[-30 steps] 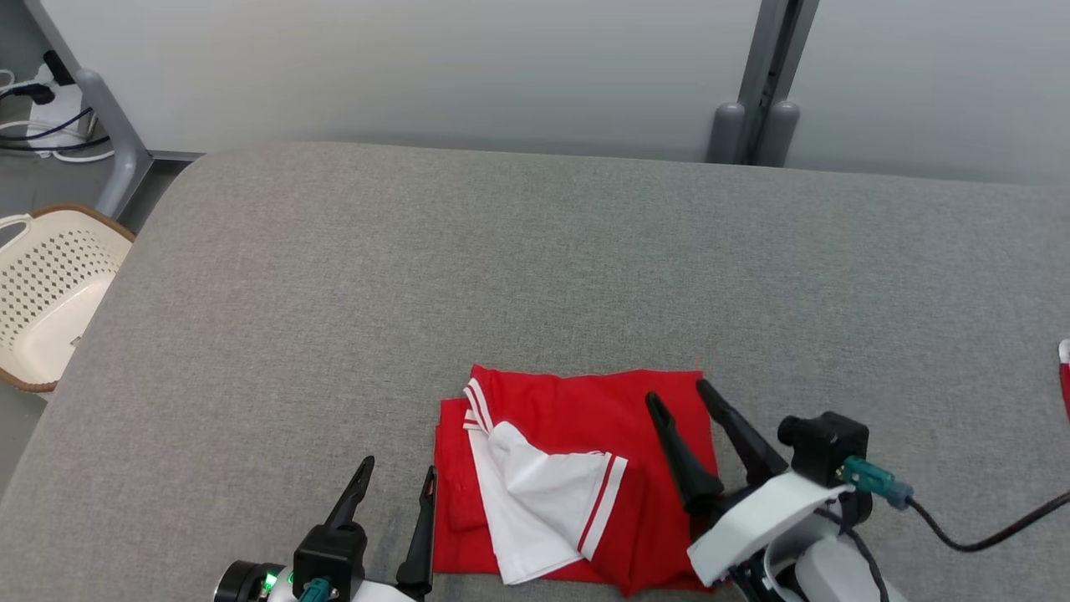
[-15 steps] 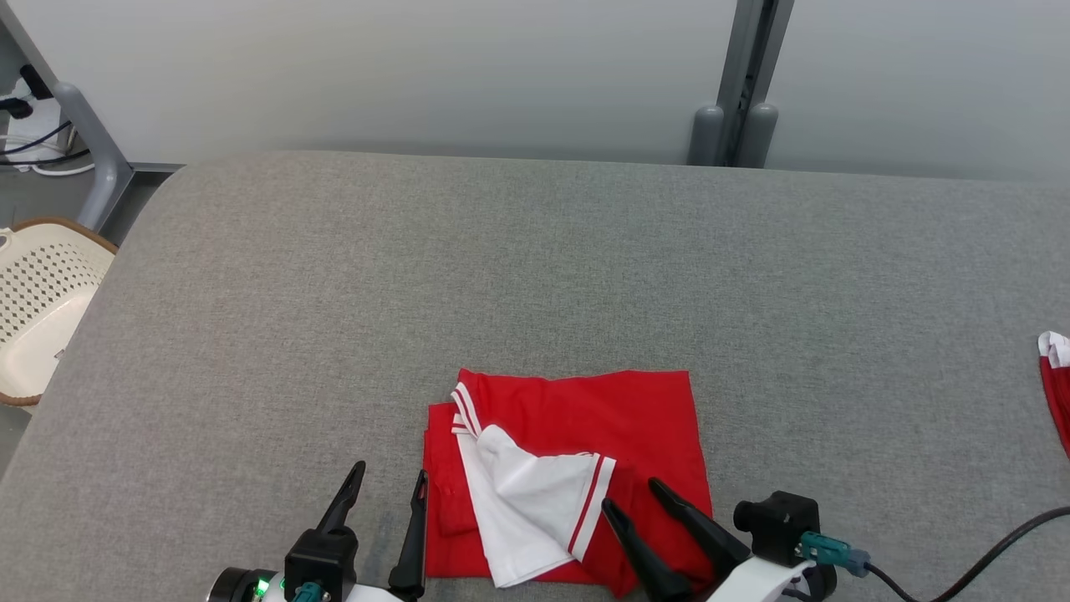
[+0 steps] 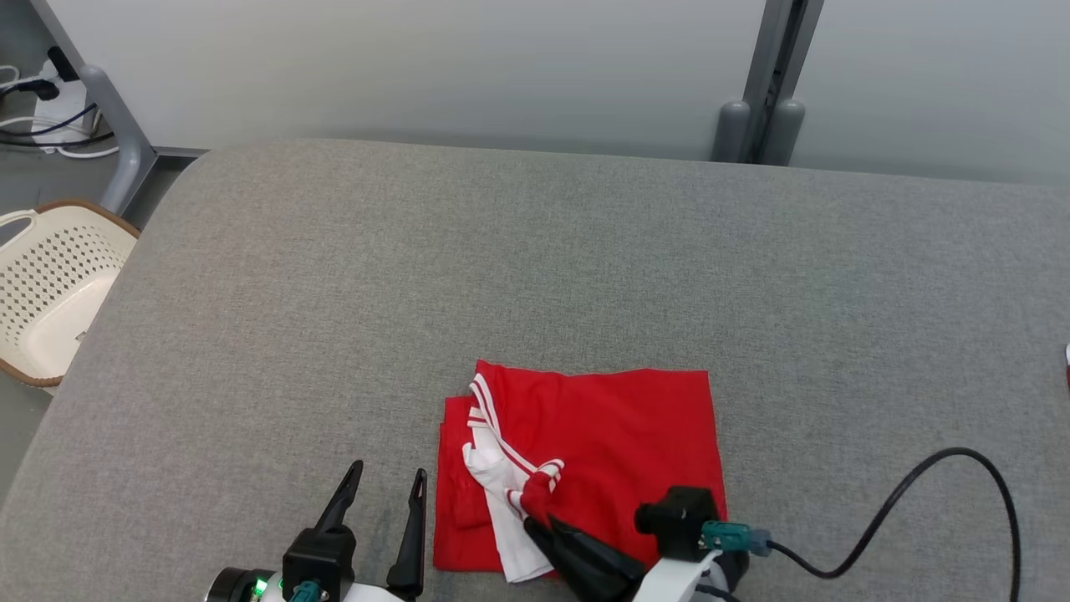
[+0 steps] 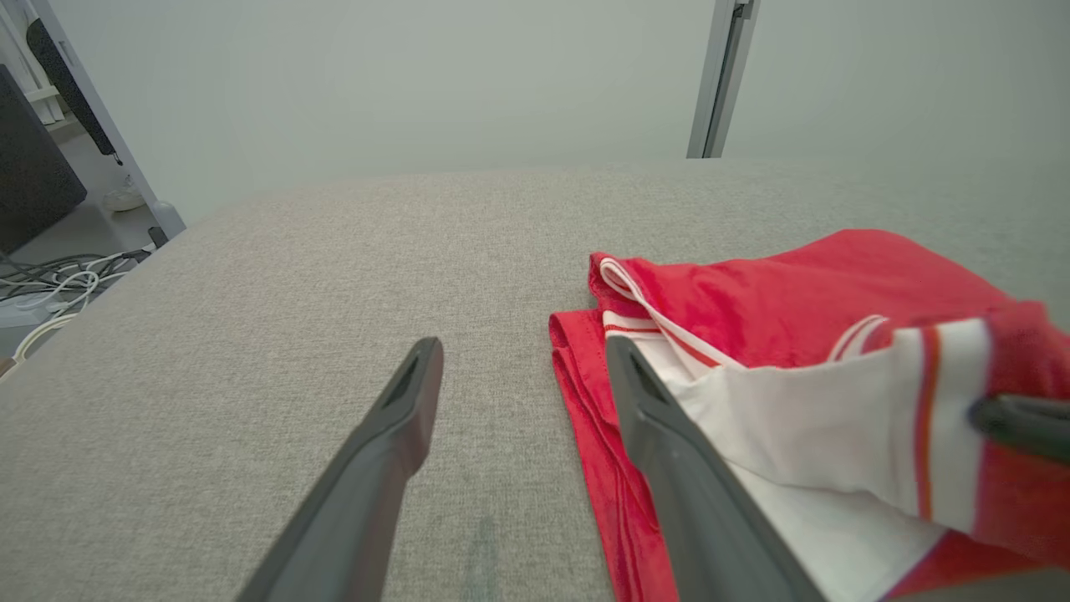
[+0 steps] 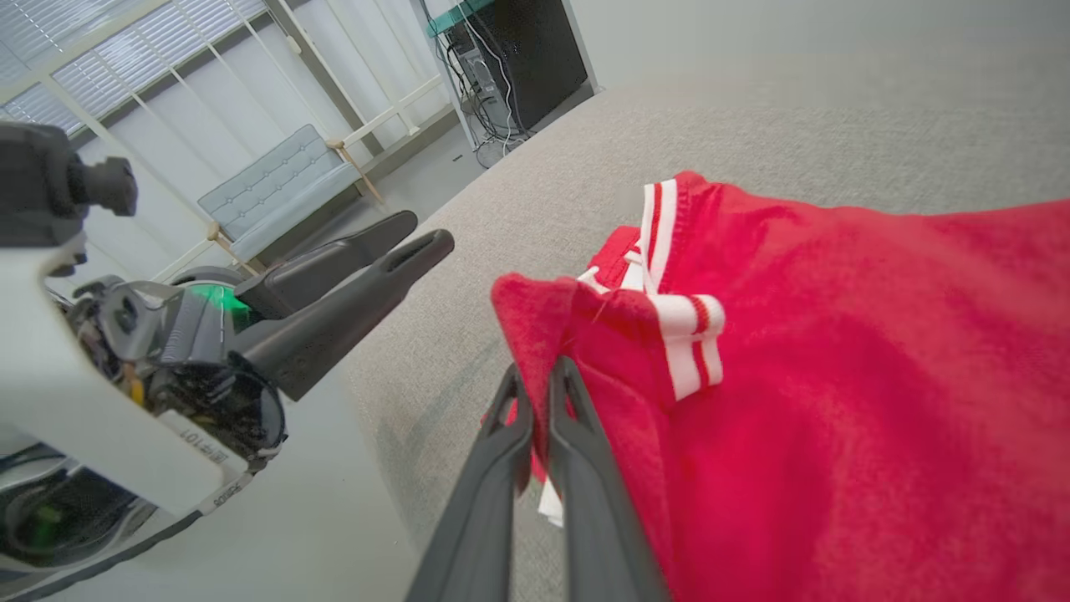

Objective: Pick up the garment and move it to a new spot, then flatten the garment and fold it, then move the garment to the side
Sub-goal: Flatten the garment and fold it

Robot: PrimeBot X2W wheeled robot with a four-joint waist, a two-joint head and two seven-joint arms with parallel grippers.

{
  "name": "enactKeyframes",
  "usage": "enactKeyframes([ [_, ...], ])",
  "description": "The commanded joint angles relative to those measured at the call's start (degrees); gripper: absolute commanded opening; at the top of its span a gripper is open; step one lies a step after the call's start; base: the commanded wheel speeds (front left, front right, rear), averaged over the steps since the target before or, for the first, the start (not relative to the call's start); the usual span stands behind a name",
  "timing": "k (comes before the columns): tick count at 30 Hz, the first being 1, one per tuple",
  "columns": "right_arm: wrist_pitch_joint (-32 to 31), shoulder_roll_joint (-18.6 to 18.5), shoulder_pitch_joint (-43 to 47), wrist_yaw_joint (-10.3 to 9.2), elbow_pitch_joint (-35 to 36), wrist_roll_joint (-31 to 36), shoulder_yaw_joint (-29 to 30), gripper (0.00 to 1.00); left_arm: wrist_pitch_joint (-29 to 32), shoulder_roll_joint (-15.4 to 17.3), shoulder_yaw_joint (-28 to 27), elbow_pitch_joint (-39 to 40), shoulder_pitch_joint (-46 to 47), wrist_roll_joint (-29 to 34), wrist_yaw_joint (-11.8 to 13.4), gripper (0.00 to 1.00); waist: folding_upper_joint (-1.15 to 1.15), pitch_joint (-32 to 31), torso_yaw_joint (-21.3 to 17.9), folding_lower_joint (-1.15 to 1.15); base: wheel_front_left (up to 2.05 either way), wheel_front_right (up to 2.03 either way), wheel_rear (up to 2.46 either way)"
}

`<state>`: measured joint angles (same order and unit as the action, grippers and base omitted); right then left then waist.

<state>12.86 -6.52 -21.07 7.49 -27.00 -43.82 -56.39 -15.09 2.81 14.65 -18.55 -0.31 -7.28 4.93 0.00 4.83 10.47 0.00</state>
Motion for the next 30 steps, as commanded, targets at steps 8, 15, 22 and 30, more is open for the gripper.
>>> enactKeyframes([
  [8, 1.7, -1.8, -4.4, 0.00, 1.1, -5.8, -4.6, 1.00, -0.1, 0.2, -0.1, 0.3, 0.9, -0.5, 0.7, 1.00, 0.00, -0.1, -1.0, 0.00, 0.00, 0.00, 0.00],
  [15, 2.3, -1.7, -0.9, 0.00, -3.0, 6.8, 15.8, 1.00, 0.0, 0.2, -1.4, 0.6, 0.5, 0.0, 1.0, 1.00, 0.00, -0.3, -3.1, 0.00, 0.00, 0.00, 0.00],
  [22, 2.4, 2.0, 8.6, 0.00, 1.5, 25.1, 39.9, 1.00, 0.0, 0.2, -3.2, 1.0, 0.3, 0.5, 1.1, 1.00, 0.00, -1.2, -5.8, 0.00, 0.00, 0.00, 0.00],
  [30, 2.3, 3.5, 15.2, 0.00, 5.2, 32.7, 52.0, 1.00, 0.0, 0.2, -5.7, 1.0, -0.3, 1.0, 0.8, 1.00, 0.00, -2.4, -8.3, 0.00, 0.00, 0.00, 0.00],
])
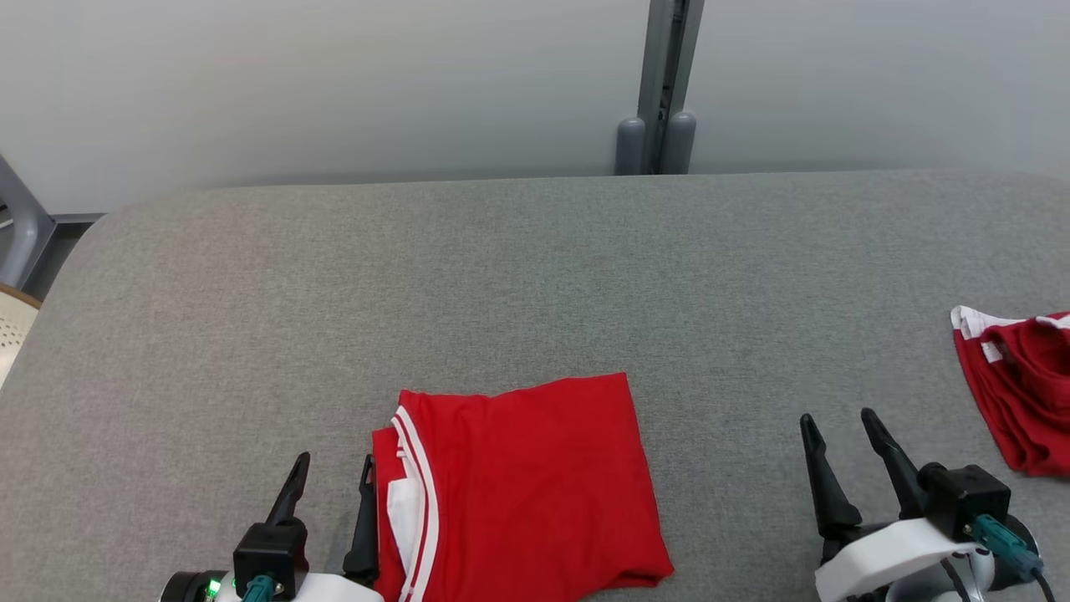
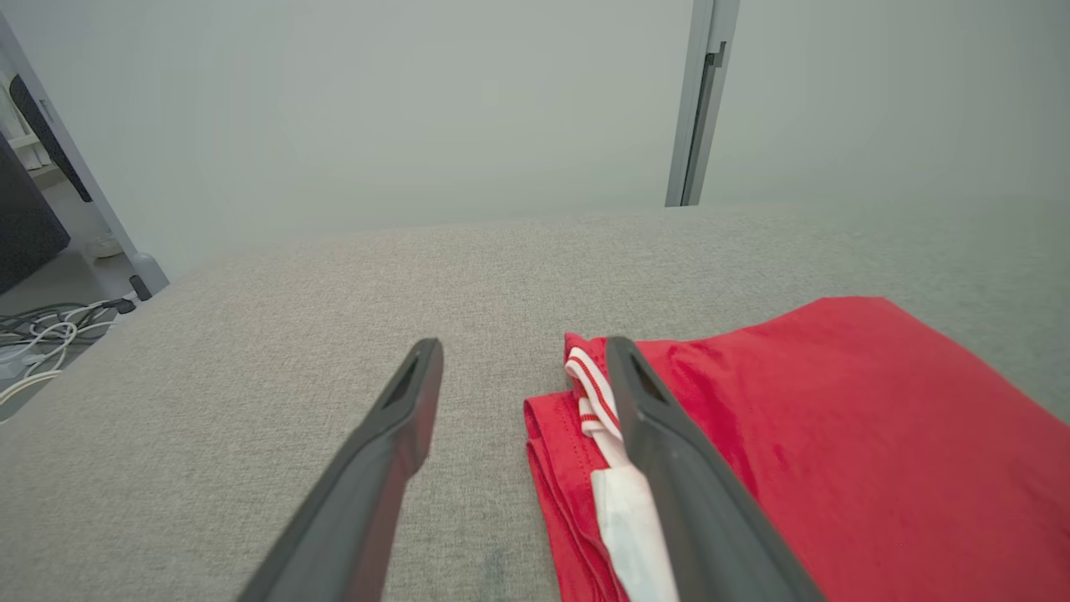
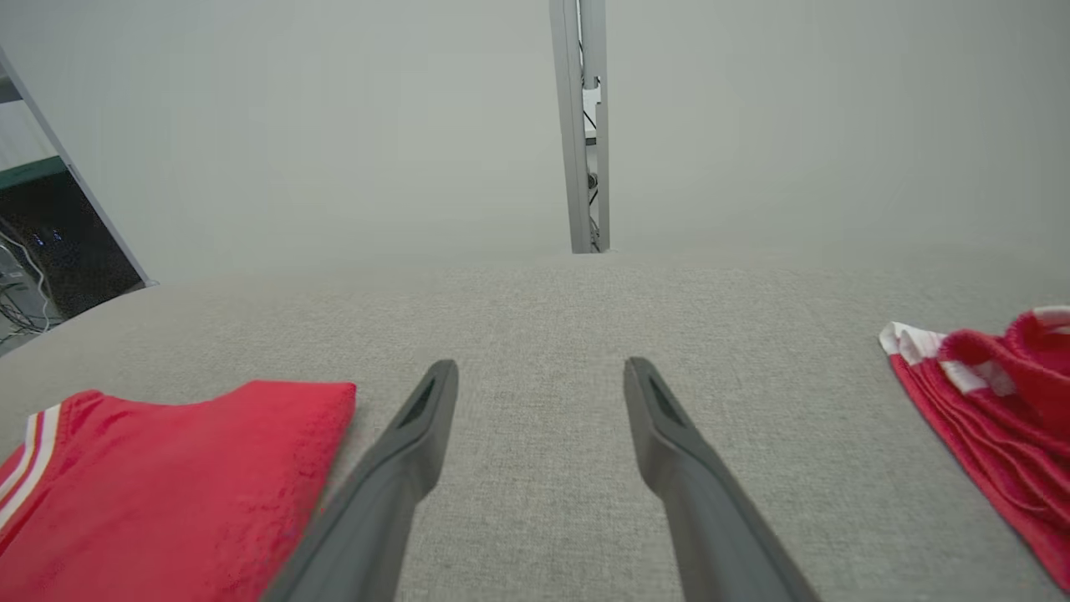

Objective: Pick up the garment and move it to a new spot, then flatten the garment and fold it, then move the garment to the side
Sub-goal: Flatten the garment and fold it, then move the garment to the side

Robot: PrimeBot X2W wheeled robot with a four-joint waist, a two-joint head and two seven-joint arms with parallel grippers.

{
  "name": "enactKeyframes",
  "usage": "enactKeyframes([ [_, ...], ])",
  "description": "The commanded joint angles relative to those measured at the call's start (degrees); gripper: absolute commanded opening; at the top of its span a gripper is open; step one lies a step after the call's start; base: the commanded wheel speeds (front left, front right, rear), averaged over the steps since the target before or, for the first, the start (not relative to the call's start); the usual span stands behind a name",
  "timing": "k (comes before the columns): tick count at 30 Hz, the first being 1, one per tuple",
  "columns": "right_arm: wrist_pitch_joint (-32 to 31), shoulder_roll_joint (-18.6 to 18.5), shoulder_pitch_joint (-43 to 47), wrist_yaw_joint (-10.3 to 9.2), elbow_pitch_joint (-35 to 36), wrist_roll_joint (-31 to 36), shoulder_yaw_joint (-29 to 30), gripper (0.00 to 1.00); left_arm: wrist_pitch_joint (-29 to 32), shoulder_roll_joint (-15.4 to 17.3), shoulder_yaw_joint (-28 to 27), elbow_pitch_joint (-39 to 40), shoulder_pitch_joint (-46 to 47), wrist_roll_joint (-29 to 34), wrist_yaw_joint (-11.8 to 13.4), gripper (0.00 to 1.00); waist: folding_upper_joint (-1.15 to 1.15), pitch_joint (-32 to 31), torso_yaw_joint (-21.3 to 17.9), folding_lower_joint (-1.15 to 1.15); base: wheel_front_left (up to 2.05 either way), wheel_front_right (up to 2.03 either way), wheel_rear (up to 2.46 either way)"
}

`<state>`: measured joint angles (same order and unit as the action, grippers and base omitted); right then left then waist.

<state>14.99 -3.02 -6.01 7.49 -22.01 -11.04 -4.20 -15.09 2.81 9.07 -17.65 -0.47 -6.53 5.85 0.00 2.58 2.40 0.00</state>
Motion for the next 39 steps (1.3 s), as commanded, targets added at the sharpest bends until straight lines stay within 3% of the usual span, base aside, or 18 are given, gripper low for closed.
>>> enactKeyframes([
  [1, 0.2, 0.0, 0.6, 0.00, 0.3, -0.4, 0.3, 1.00, 0.0, 0.2, -0.5, 0.1, -0.3, 0.4, -0.1, 1.00, 0.00, -0.4, -0.5, 0.00, 0.00, 0.00, 0.00],
  [16, 0.2, -0.1, 3.4, 0.00, 0.1, -0.1, 4.1, 1.00, 0.0, 0.2, -4.3, -1.3, -2.7, 2.1, -0.7, 1.00, 0.00, -4.1, -1.8, 0.00, 0.00, 0.00, 0.00],
  [28, 0.2, 0.0, 4.3, 0.00, 0.2, -1.2, 3.6, 1.00, 0.0, 0.2, -7.4, -2.2, -3.8, 2.7, -1.1, 1.00, 0.00, -6.0, -2.2, 0.00, 0.00, 0.00, 0.00],
  [39, 0.2, 0.0, 3.7, 0.00, 0.0, -2.7, 2.1, 1.00, 0.0, 0.2, -6.8, -1.9, -3.4, 1.8, -1.1, 1.00, 0.00, -4.8, -1.8, 0.00, 0.00, 0.00, 0.00],
])
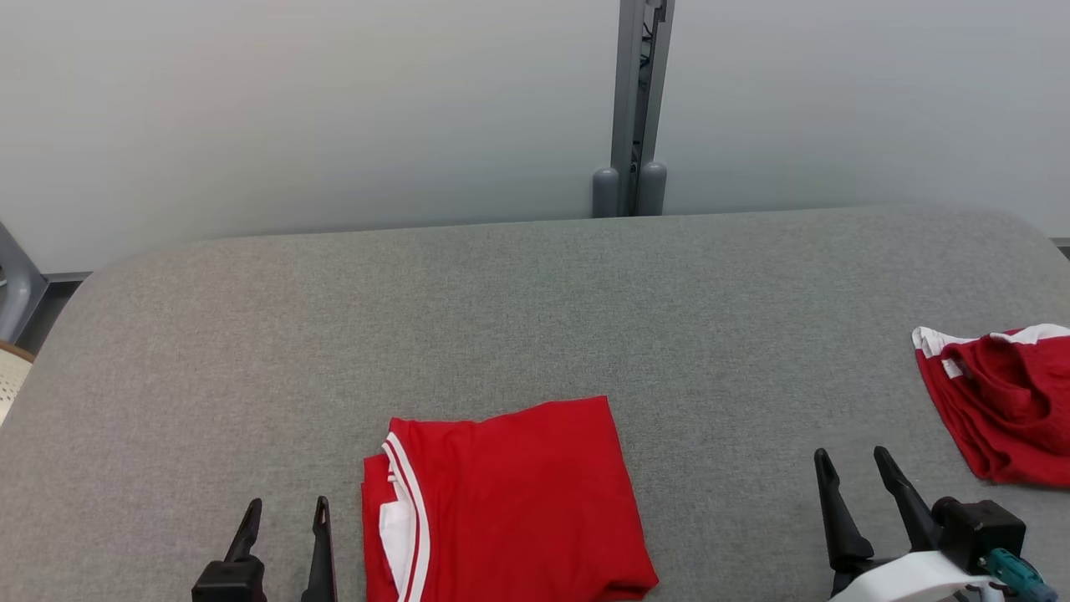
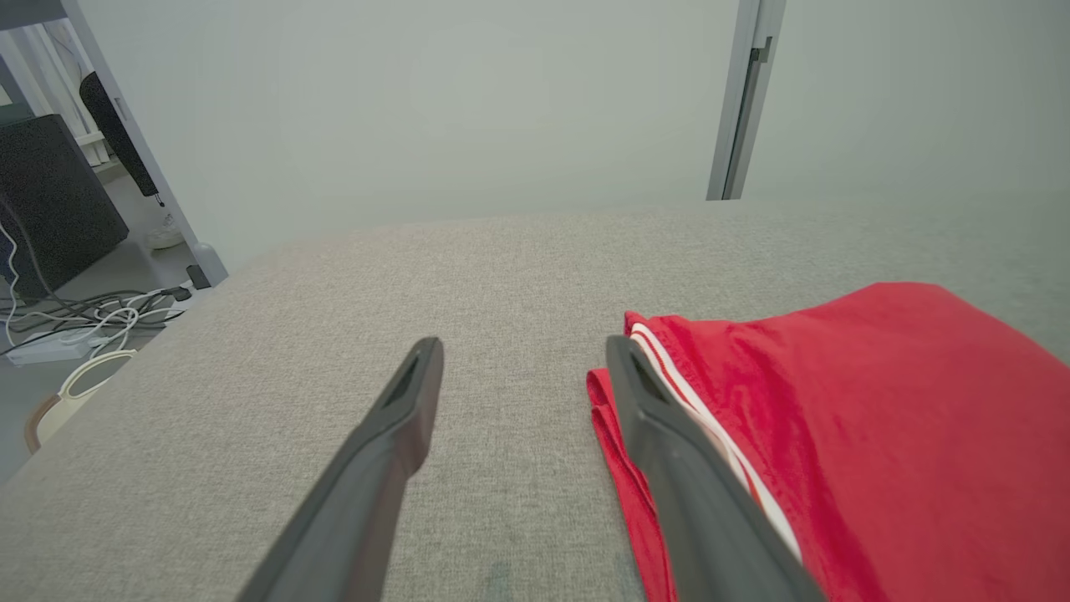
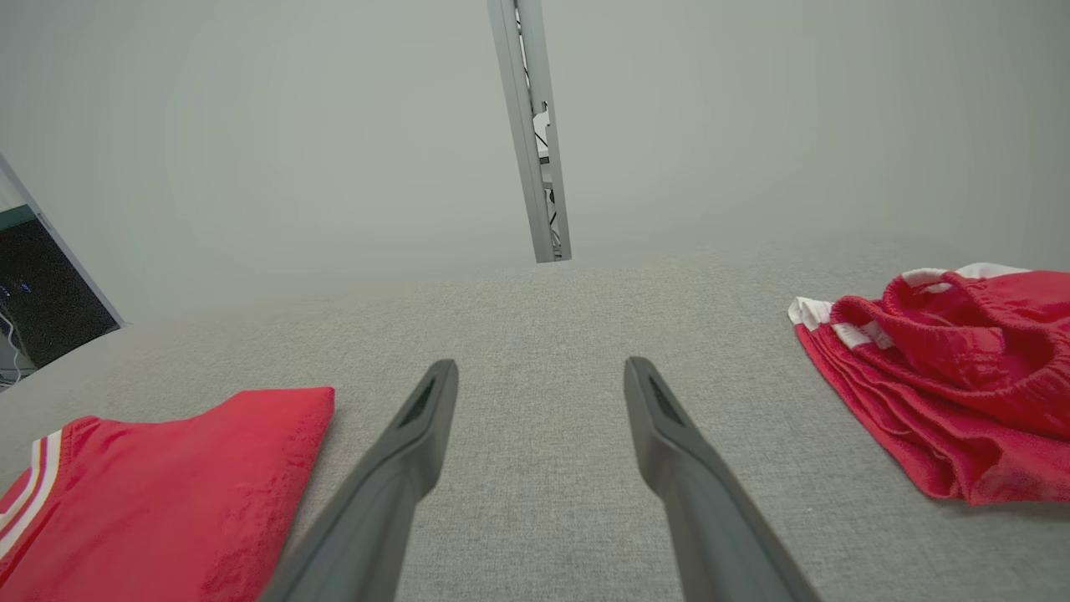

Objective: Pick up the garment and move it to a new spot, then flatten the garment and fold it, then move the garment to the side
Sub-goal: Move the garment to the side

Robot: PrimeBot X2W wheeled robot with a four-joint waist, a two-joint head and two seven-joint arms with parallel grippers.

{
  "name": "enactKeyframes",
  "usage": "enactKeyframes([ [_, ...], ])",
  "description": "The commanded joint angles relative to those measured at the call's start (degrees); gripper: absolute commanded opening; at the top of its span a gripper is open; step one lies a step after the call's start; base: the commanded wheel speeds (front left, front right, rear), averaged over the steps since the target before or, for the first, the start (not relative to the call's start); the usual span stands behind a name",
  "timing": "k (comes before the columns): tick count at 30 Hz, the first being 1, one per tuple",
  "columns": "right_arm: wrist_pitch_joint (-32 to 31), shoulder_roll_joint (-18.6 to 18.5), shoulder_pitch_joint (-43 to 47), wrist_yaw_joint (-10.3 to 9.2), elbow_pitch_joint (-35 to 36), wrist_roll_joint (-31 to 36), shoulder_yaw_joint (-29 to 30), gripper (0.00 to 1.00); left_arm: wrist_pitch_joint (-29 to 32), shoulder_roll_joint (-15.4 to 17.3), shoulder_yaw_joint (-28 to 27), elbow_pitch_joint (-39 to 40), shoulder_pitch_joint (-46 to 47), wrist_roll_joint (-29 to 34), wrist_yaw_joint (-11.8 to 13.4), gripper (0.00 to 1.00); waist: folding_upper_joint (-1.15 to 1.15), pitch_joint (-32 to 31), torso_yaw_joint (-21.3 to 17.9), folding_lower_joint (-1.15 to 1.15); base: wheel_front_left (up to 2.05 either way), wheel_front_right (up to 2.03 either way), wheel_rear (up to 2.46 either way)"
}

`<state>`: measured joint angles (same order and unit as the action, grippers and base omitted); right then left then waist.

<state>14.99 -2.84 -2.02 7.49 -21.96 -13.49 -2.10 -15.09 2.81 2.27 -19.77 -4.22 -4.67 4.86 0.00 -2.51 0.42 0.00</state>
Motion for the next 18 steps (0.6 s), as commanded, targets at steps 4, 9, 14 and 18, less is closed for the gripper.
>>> enactKeyframes([
  [4, 0.2, -0.2, -1.4, 0.00, -0.7, -0.4, -1.7, 1.00, 0.0, 0.2, 0.8, 1.0, 0.8, -0.9, 0.0, 1.00, 0.00, 2.1, 1.2, 0.00, 0.00, 0.00, 0.00],
  [9, 0.2, -0.2, -3.8, 0.00, -1.9, -1.9, -5.9, 1.00, 0.0, 0.2, 2.8, 1.4, 2.1, -1.6, 0.1, 1.00, 0.00, 5.9, 3.0, 0.00, 0.00, 0.00, 0.00],
  [14, 0.2, -0.3, -7.0, 0.00, -4.7, -6.6, -12.1, 1.00, 0.0, 0.2, 5.0, 1.4, 3.9, -2.6, 0.4, 1.00, 0.00, 9.7, 5.2, 0.00, 0.00, 0.00, 0.00],
  [18, 0.2, -0.2, -10.5, 0.00, -7.7, -11.1, -16.8, 1.00, 0.0, 0.3, 6.0, 1.5, 5.5, -2.8, 0.5, 1.00, 0.00, 12.0, 7.0, 0.00, 0.00, 0.00, 0.00],
])
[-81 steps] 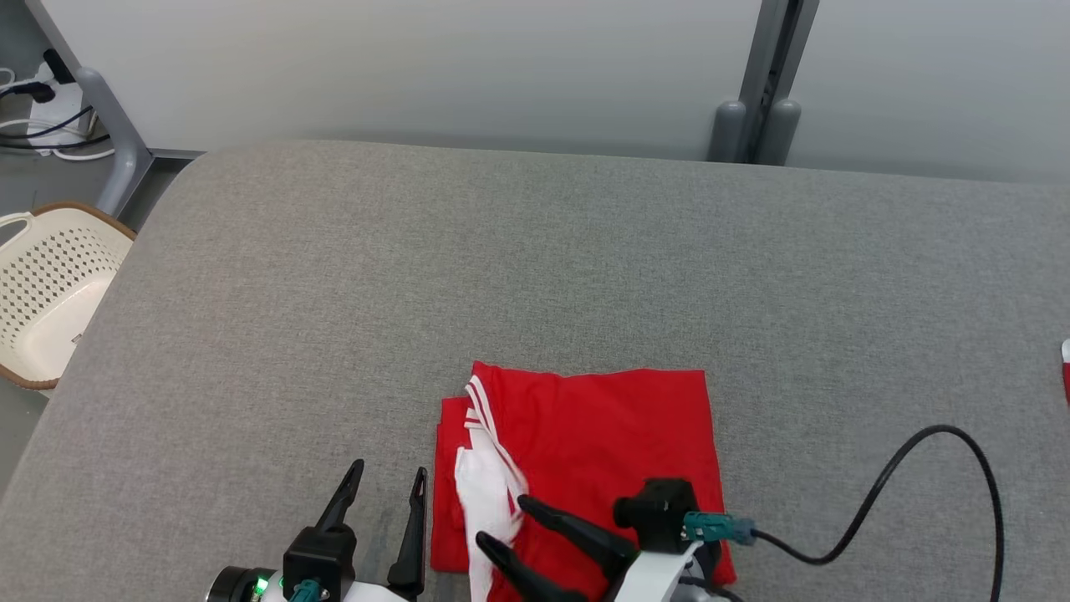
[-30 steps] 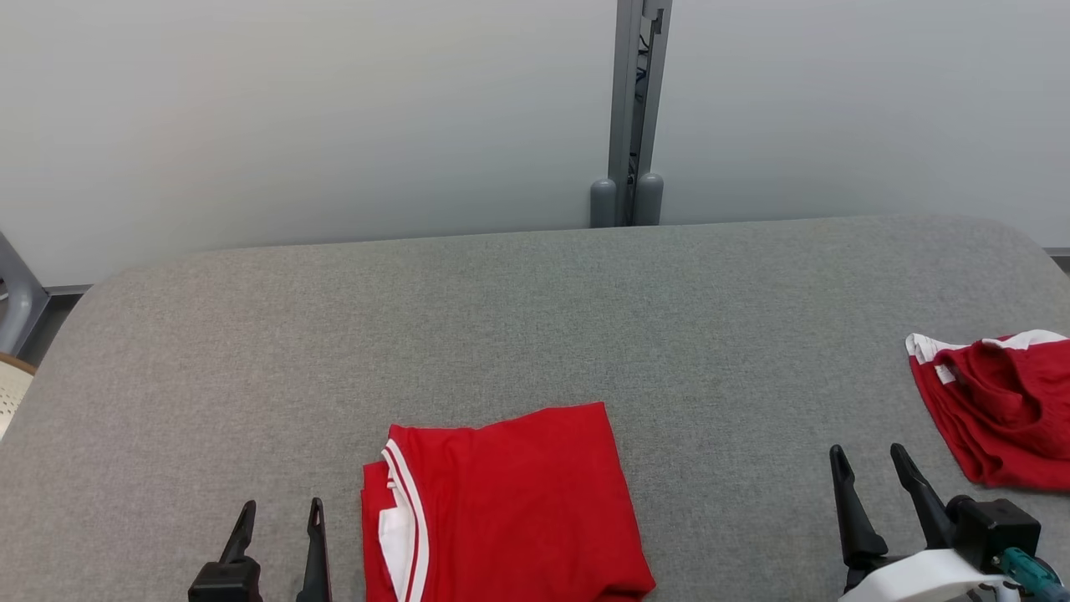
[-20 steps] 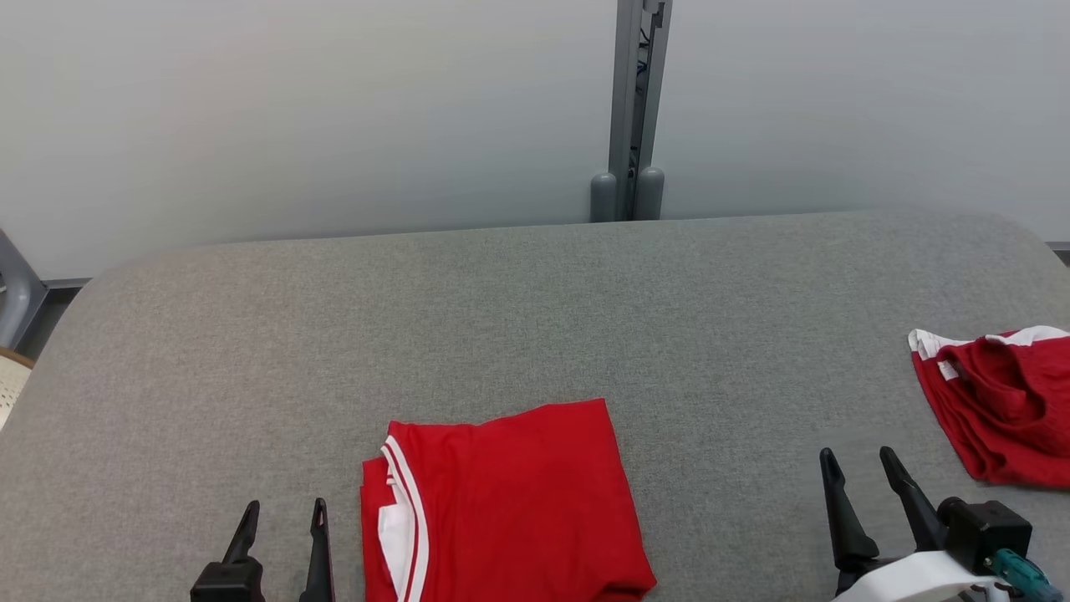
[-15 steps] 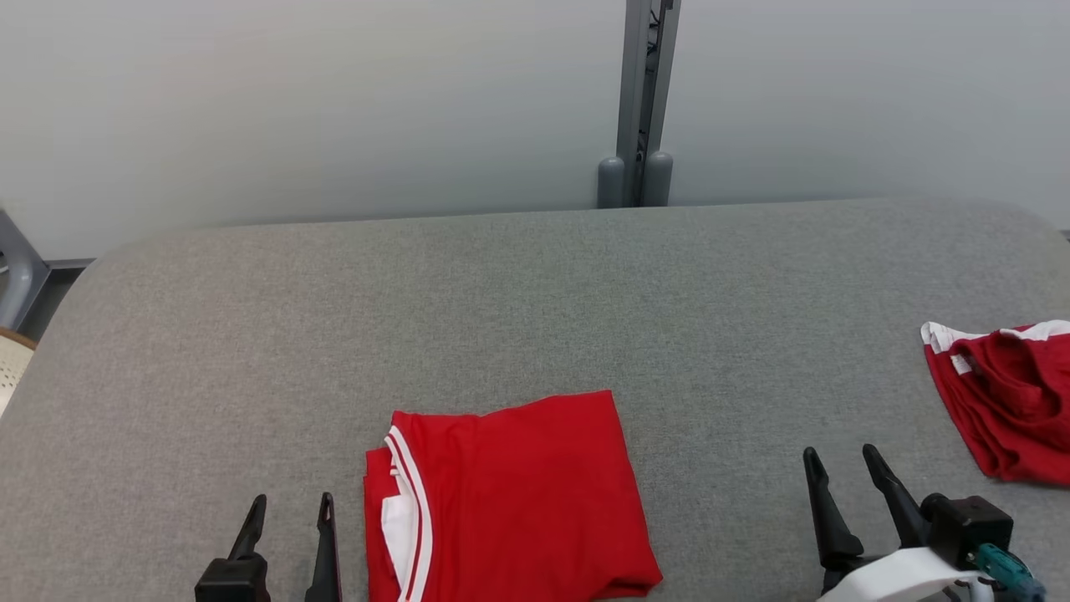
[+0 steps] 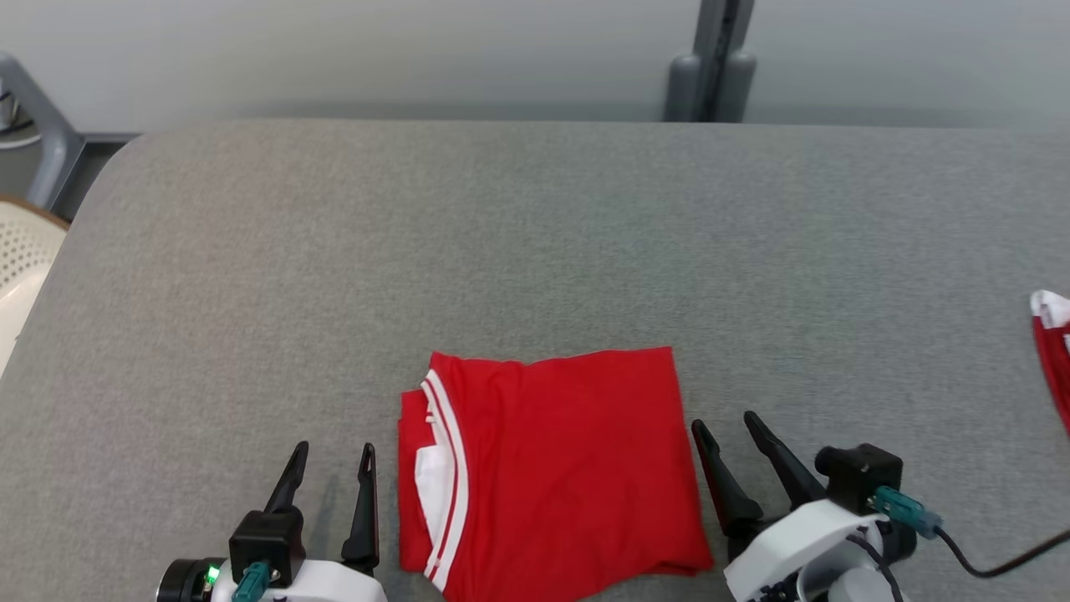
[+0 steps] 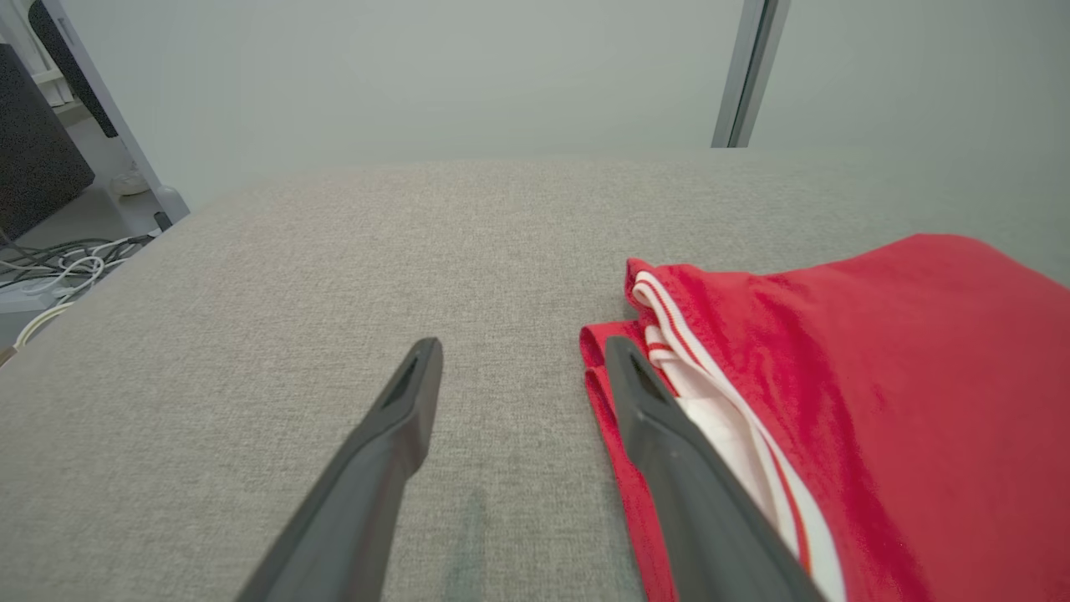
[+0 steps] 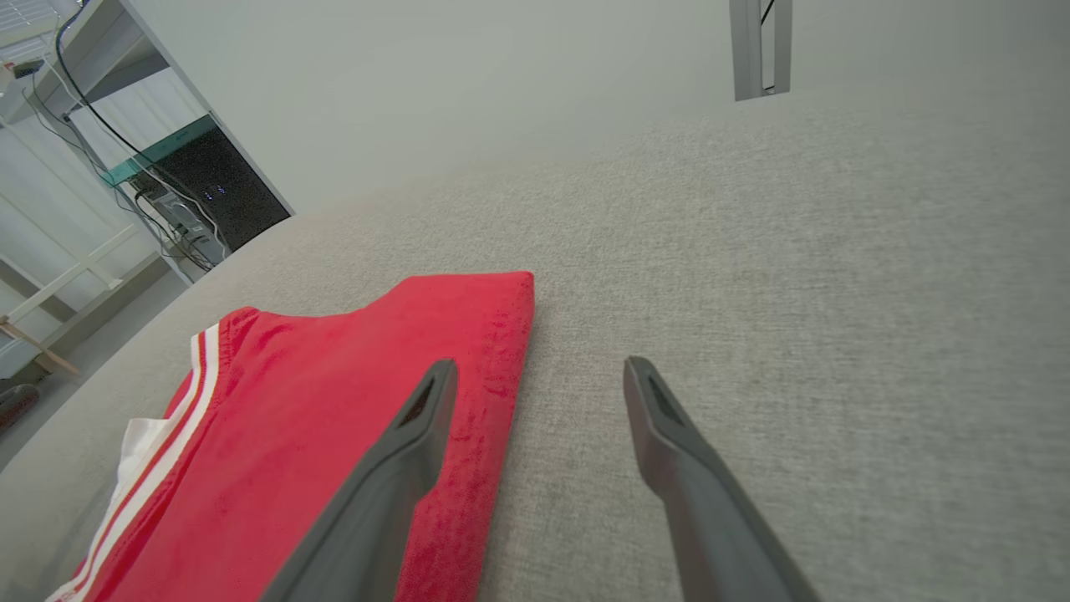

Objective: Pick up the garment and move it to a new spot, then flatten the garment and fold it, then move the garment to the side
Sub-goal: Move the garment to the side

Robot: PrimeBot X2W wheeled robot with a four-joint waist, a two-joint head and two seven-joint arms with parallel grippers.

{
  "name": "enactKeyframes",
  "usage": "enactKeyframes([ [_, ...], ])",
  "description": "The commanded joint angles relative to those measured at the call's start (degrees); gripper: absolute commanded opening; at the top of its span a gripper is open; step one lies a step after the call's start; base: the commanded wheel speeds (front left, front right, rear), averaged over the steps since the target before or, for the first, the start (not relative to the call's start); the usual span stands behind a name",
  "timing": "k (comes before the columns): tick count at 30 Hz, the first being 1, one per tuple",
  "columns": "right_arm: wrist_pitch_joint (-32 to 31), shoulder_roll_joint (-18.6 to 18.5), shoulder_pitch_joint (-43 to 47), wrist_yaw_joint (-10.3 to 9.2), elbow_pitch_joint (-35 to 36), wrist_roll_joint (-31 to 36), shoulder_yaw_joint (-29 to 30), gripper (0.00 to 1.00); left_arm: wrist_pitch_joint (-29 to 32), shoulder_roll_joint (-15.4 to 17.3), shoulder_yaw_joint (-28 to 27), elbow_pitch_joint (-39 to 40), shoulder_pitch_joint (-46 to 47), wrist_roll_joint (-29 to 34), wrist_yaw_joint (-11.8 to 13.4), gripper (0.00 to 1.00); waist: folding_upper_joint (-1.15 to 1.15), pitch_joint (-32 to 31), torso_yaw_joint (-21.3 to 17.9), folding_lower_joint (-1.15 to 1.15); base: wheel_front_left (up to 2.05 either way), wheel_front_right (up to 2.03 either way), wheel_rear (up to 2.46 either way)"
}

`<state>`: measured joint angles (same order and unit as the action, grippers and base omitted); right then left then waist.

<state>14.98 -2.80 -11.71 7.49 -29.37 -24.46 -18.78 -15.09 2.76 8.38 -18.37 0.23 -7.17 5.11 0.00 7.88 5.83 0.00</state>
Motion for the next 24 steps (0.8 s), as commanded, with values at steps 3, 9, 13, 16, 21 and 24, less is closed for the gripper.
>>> enactKeyframes([
  [3, 0.2, -0.3, -2.7, 0.00, -2.6, -2.8, -2.8, 1.00, 0.0, 0.3, 0.5, 0.2, 1.9, -0.5, 0.3, 1.00, 0.00, 2.8, 2.8, 0.00, 0.00, 0.00, 0.00],
  [9, 0.0, -0.2, -5.5, 0.05, -9.2, -7.7, -7.4, 1.00, 0.0, 0.2, 1.1, 0.6, 2.8, -0.6, 0.8, 1.00, 0.00, 4.3, 4.5, 0.00, 0.00, 0.00, 0.00],
  [13, -0.1, 0.1, -6.6, 0.08, -11.1, -9.0, -9.1, 0.05, 0.0, 0.3, 0.9, 0.7, 2.7, -0.7, 1.0, 1.00, 0.00, 4.5, 4.5, 0.00, 0.00, 0.00, 0.00],
  [16, 0.0, -0.1, -7.4, 0.07, -11.4, -8.6, -9.2, 0.00, 0.0, 0.3, 0.5, 0.7, 2.4, -0.5, 0.9, 1.00, 0.00, 4.5, 3.8, 0.00, 0.00, 0.00, 0.00],
  [21, 0.1, -0.6, -7.4, -0.02, -10.3, -6.5, -6.7, 0.00, 0.0, 0.3, 0.0, 0.8, 2.1, 0.2, 0.5, 1.00, 0.00, 3.7, 0.8, 0.00, 0.00, 0.00, 0.00],
  [24, 0.1, -0.5, -6.9, -0.02, -9.4, -5.9, -5.2, 0.00, 0.0, 0.3, -0.5, 0.8, 1.9, 0.8, 0.0, 1.00, 0.00, 3.0, -2.4, 0.00, 0.00, 0.00, 0.00],
])
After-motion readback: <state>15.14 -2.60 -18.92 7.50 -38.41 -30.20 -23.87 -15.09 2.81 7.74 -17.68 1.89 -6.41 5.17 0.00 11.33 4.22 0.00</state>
